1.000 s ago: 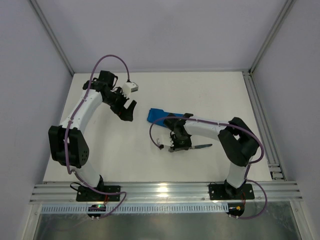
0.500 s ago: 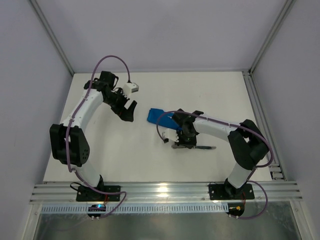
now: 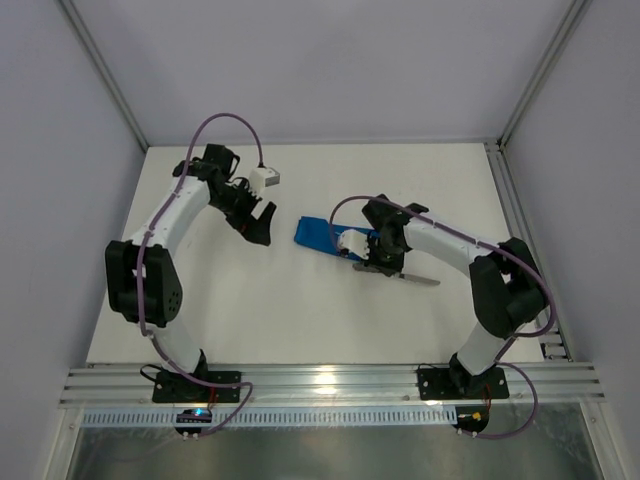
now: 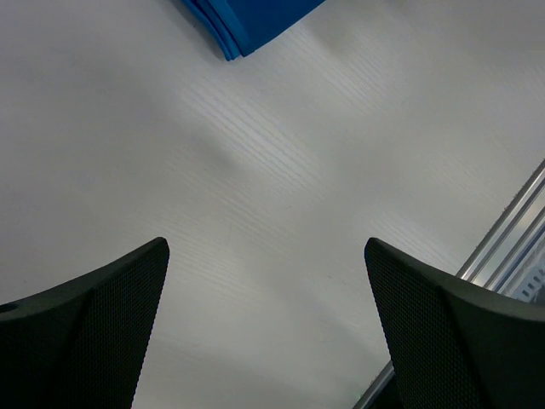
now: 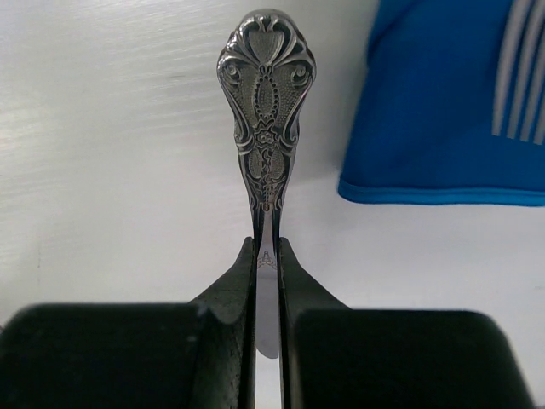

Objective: Fold the napkin into a case and place the utensils inside
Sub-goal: Insert the knife into the folded napkin.

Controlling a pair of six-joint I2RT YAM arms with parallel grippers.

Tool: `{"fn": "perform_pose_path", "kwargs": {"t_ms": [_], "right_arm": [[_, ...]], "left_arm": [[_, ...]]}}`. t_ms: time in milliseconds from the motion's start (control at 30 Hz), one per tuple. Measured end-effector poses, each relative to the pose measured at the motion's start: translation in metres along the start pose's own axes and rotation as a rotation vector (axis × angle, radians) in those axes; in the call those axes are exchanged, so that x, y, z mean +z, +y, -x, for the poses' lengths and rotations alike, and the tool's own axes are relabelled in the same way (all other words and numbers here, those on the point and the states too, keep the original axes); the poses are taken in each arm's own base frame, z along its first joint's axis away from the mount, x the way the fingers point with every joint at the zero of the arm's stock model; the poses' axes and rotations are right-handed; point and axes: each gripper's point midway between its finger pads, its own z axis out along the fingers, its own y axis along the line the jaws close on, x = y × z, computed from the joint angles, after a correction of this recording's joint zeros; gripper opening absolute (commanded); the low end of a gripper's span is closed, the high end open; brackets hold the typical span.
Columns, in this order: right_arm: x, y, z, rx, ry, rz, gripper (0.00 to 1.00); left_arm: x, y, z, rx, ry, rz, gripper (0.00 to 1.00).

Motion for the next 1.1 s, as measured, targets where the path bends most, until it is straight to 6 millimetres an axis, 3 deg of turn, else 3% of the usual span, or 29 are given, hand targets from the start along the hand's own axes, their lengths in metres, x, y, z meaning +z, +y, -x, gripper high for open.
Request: {"fn": "perform_pose_path", "kwargs": {"t_ms": [133, 200, 267, 300, 500, 733, 1100], "right_arm": [[-0.016, -0.025, 0.008, 0.02, -0.023, -0.063, 0.04], [-0.021, -0.034, 0.013, 0.019, -0.03, -0.08, 0.04], [-0.023, -0.042, 0.016, 0.019, -0.027, -0.092, 0.04], [-0.023, -0.046, 0.017, 0.021, -0.022, -0.095, 0.04], [-0.007, -0.066, 0.018, 0.029, 0.047, -0.081, 0.04], [0.021, -0.073, 0.009, 0.044, 0.132, -0.027, 0.04], [0.024, -0.084, 0.017, 0.008, 0.203, -0.053, 0.04]], "left_arm": [[0.011, -0.002, 0.001, -0.04, -0.003, -0.047, 0.94], [0.019, 0.001, 0.003, -0.068, -0.001, -0.058, 0.82], [0.029, 0.005, 0.006, -0.085, 0.002, -0.055, 0.76], [0.035, 0.008, 0.008, -0.086, 0.005, -0.052, 0.7], [0.08, 0.024, 0.028, -0.087, 0.032, -0.019, 0.54], [0.119, 0.037, 0.04, -0.081, 0.065, 0.043, 0.46], [0.145, 0.049, 0.032, -0.114, 0.111, 0.076, 0.35]]}}
